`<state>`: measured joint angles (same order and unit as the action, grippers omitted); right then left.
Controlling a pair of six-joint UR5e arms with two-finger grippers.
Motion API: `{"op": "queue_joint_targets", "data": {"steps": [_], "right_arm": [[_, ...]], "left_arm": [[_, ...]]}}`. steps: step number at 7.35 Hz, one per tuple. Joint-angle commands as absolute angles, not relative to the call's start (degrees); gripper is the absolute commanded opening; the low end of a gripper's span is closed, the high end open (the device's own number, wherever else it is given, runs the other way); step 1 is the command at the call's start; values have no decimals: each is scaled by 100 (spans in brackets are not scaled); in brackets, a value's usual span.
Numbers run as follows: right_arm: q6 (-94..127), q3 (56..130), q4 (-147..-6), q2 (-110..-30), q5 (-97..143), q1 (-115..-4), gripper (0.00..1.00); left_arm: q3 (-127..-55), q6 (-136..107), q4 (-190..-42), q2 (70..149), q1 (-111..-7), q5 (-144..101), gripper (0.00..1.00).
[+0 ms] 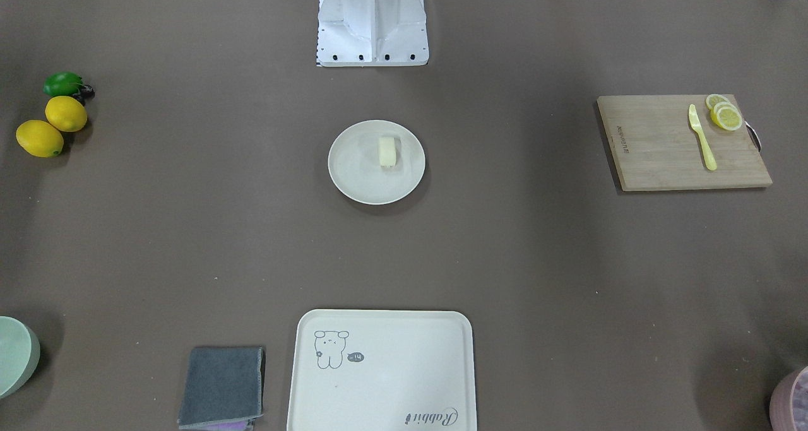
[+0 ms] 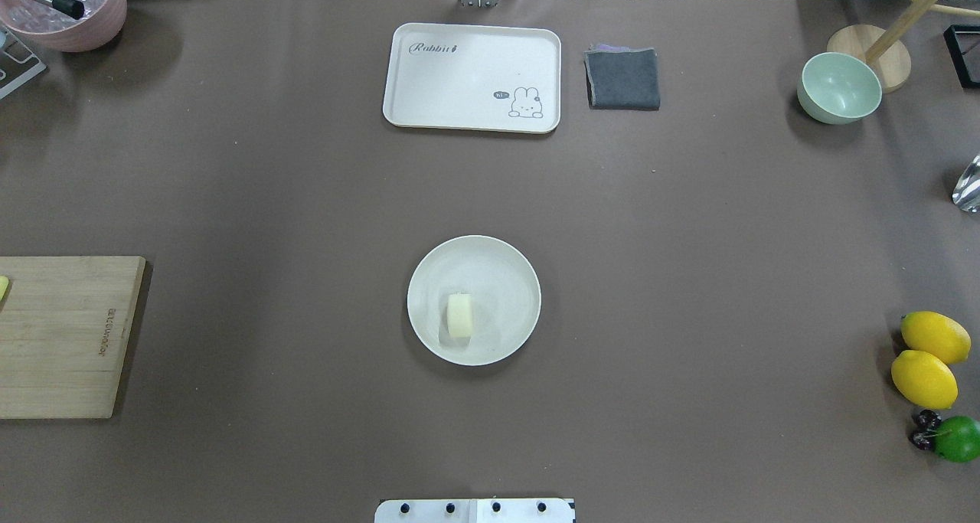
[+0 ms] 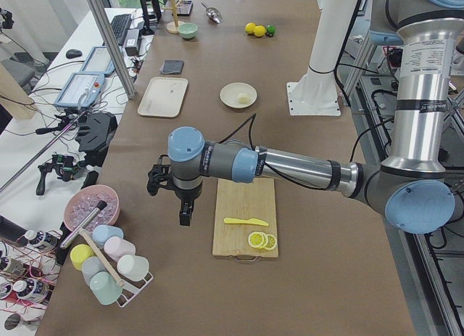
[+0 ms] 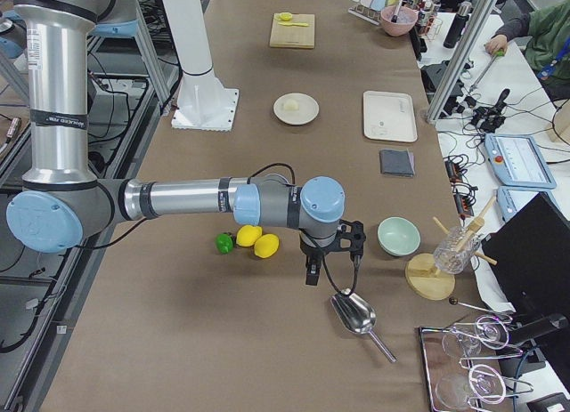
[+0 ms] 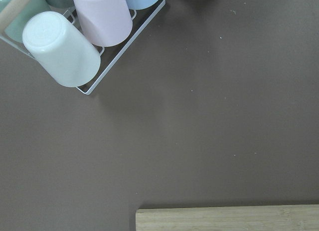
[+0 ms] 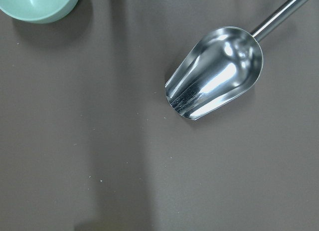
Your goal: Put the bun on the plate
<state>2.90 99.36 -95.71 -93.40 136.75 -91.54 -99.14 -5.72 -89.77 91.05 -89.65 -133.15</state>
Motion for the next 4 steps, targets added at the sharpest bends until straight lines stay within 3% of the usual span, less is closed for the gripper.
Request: {"op": "queue_joint_targets", "data": {"steps": [1,4], "right_arm": [[299,9940,-9571,-9317,13676,-9158,100],[299,9940,-9571,-9308,13676,-9158,100]], "left_arm": [[-9905,-580,-8974,9097,-8965,-13307,98],[-9888,-606,-8965,9105,-8965,-13307,98]]}}
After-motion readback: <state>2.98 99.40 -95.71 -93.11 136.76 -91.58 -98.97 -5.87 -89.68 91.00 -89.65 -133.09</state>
